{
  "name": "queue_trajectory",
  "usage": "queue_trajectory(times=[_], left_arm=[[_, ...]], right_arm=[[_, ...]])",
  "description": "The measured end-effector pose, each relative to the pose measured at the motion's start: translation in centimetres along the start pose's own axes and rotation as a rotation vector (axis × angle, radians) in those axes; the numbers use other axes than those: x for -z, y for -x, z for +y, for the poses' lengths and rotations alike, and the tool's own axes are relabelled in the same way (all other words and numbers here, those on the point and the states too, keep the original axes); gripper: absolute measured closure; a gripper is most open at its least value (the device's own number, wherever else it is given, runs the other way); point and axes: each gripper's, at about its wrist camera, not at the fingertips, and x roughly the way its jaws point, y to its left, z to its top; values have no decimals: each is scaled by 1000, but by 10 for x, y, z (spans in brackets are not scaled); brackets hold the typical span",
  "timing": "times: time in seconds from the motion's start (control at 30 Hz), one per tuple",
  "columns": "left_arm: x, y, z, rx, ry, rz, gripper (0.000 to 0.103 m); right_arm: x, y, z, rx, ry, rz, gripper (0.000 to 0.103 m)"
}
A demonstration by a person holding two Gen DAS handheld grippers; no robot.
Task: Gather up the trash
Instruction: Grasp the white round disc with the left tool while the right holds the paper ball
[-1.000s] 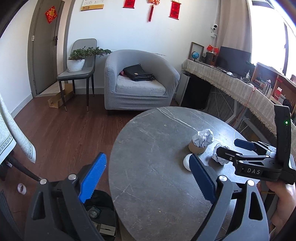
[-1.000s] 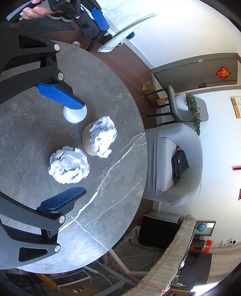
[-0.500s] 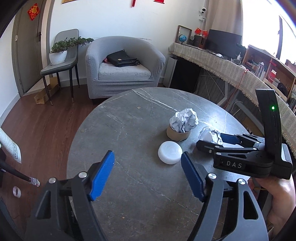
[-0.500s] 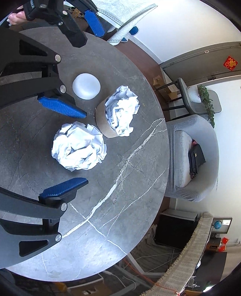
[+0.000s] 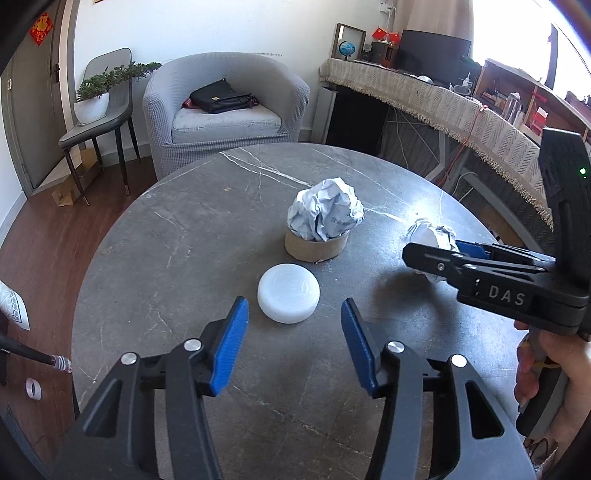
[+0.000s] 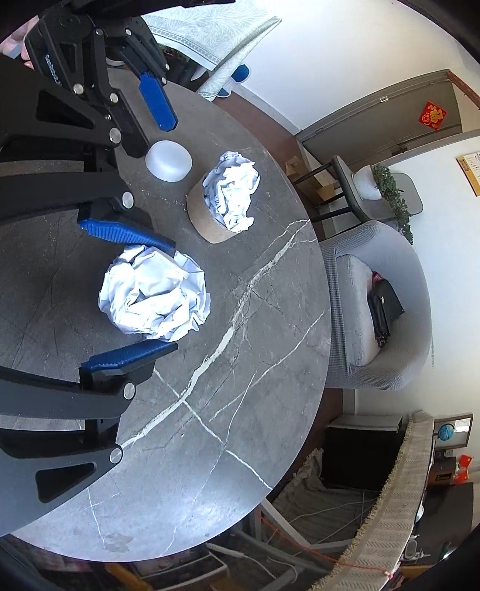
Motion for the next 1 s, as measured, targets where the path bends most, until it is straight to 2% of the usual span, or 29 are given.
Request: queue_trajectory(times=[0.03, 0.17, 0.5, 0.6, 0.77, 1.0], left_arm=[[-1, -2, -1, -2, 2, 10, 52], [-4, -10, 2, -4, 40, 33, 52], [-9, -16, -7, -54, 23, 39, 52], [-9, -16, -5, -77, 23, 39, 61], [-9, -13, -1, -61, 32, 34, 62], [-3, -2, 13, -18, 59, 16, 62]], right_arm=[[0, 2, -1, -3, 0, -5, 54], [3, 12, -9, -19, -3, -14, 54], [5, 22, -18, -43, -6, -27, 54], [6, 22, -17, -44, -1, -28, 54], [7, 21, -9, -40, 19, -23, 54], [1, 22, 9, -79, 27, -37, 54]])
